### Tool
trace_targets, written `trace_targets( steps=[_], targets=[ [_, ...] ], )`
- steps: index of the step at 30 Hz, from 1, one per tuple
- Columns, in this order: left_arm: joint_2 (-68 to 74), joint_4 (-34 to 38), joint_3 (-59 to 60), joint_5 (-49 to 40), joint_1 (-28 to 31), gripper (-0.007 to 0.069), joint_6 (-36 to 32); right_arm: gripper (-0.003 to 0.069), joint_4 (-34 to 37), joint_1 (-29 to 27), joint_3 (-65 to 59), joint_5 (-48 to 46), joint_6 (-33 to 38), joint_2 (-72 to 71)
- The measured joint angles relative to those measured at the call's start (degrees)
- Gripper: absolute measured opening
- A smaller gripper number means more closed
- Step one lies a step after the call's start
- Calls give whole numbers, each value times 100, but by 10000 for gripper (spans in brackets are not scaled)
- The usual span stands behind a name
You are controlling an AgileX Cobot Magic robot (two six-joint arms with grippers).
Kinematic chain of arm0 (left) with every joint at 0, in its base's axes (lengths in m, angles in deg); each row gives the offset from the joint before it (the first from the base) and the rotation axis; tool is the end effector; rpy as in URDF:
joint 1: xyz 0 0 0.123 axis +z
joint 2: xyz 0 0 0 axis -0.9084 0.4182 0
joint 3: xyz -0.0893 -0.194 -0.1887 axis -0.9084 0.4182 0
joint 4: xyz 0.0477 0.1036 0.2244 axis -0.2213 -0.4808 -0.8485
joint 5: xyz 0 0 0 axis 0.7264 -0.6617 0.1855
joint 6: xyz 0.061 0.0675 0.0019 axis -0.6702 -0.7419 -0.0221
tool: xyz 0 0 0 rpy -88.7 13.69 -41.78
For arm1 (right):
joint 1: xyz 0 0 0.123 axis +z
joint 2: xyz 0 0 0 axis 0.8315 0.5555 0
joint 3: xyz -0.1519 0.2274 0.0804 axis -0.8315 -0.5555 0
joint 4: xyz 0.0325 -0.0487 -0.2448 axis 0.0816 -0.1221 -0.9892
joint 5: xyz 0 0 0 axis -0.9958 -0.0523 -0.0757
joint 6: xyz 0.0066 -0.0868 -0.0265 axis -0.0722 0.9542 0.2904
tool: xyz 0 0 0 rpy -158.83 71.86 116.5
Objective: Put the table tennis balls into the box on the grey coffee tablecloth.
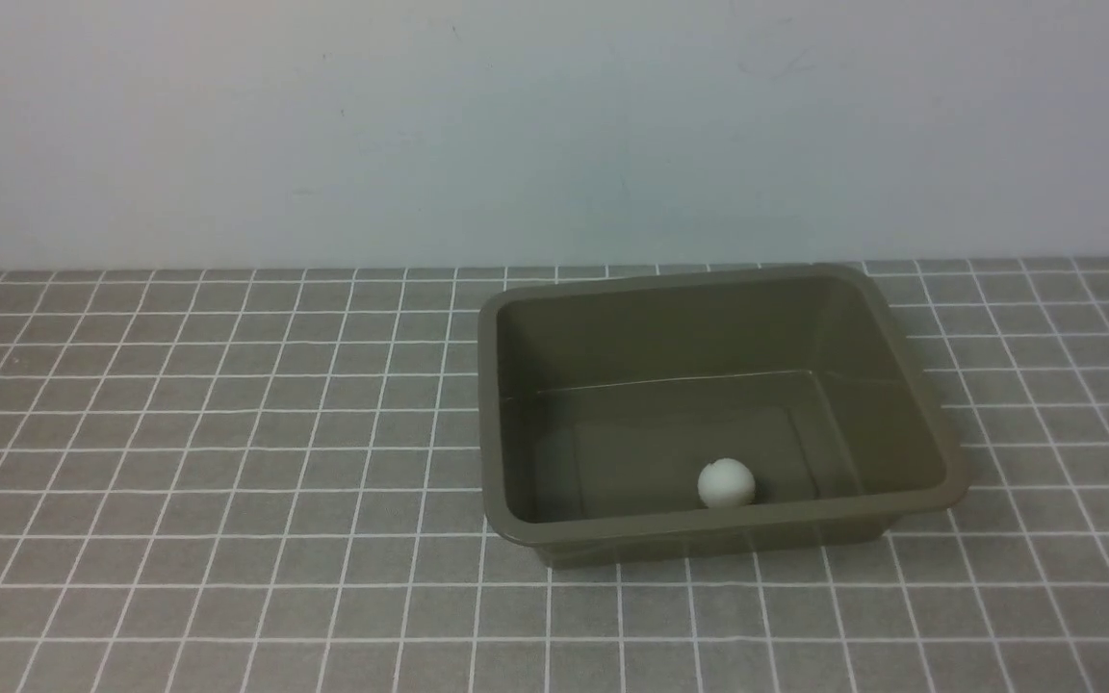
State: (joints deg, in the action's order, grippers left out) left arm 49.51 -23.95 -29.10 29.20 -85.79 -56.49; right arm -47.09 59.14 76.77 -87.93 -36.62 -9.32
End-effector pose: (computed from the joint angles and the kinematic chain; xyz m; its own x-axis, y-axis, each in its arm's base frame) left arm -0.0057 0.0050 0.3467 0.1026 -0.1523 -0.9830 0.3359 0.9355 -0.1098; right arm 0.0524 -0.0069 0.1735 -0.2748 0.1657 -0.9471 0.1008 0.9846 0.1430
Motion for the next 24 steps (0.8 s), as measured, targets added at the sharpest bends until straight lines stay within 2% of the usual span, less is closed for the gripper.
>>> trace_targets(
  steps=[9, 13, 16, 19, 24],
  targets=[
    [365, -191, 647, 227, 0, -1, 38, -9, 0, 0, 0, 0, 0, 0],
    [316, -102, 1232, 506, 84, -1, -168, -9, 0, 0, 0, 0, 0, 0],
    [181, 122, 1865, 926, 398, -1, -427, -9, 0, 0, 0, 0, 0, 0],
    [-53, 389, 2724, 1450, 1003, -1, -743, -9, 0, 0, 0, 0, 0, 0],
    [-84, 463, 3425, 1630, 1623, -1, -857, -9, 0, 0, 0, 0, 0, 0]
  ],
)
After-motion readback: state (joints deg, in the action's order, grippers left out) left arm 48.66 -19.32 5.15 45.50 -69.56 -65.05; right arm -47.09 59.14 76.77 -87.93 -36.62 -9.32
